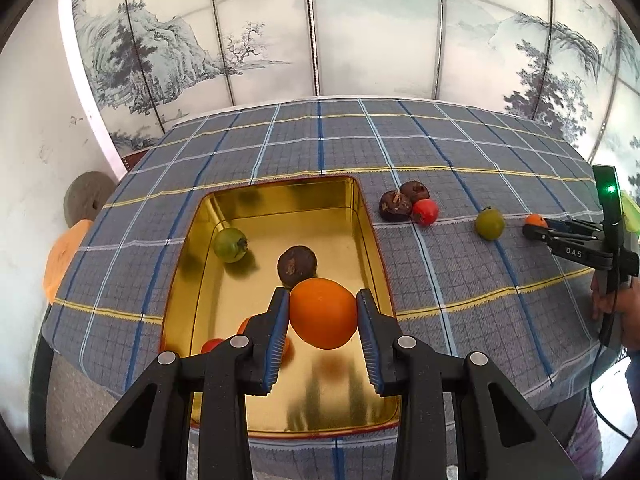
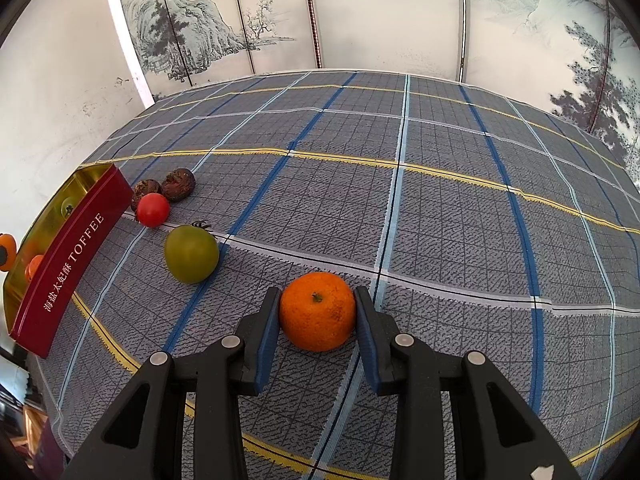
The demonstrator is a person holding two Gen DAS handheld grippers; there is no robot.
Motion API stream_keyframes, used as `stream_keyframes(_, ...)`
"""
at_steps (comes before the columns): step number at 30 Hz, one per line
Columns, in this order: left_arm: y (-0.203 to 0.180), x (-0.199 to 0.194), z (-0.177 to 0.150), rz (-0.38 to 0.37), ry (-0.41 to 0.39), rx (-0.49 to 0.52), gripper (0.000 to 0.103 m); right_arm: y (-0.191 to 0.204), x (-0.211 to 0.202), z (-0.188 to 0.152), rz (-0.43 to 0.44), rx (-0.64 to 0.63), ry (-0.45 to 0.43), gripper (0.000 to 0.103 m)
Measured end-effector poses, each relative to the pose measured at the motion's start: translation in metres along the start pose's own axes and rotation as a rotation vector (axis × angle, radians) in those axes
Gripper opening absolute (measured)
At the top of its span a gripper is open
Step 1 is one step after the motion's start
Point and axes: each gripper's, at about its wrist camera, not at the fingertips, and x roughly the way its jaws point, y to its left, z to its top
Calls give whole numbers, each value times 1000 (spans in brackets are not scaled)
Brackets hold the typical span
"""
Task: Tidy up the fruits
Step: 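Lower the orange in the left gripper into the tin and release it, then carry the orange in the right gripper over the tin and release it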
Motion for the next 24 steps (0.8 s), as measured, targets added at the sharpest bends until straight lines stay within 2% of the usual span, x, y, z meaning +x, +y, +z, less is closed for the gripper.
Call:
stream_keyframes(5, 0, 4, 8, 6, -1, -1, 36, 0, 0, 0, 0, 0, 0, 32)
stream_keyframes(9, 9, 4, 13, -44, 3, -53, 40, 0, 0, 0, 1, 0, 0, 32)
stream_keyframes(10, 12, 1, 14, -52, -13, -73, 47, 0, 0, 0, 1, 0, 0, 32)
stream_keyframes(11, 14, -1, 14, -58, -23, -80, 60, 0, 0, 0, 1, 0, 0, 32)
stream_keyframes(13, 16, -6, 15, -55, -51, -86, 71, 0, 0, 0, 2, 1, 0, 32)
stream_keyframes(16, 17, -14, 14, -20, -90, -75, 72, 0, 0, 0, 1, 0, 0, 32)
stream_keyframes(24, 22, -30, -8, 41, -87, -87, 72, -1, 0, 0, 1, -1, 0, 32)
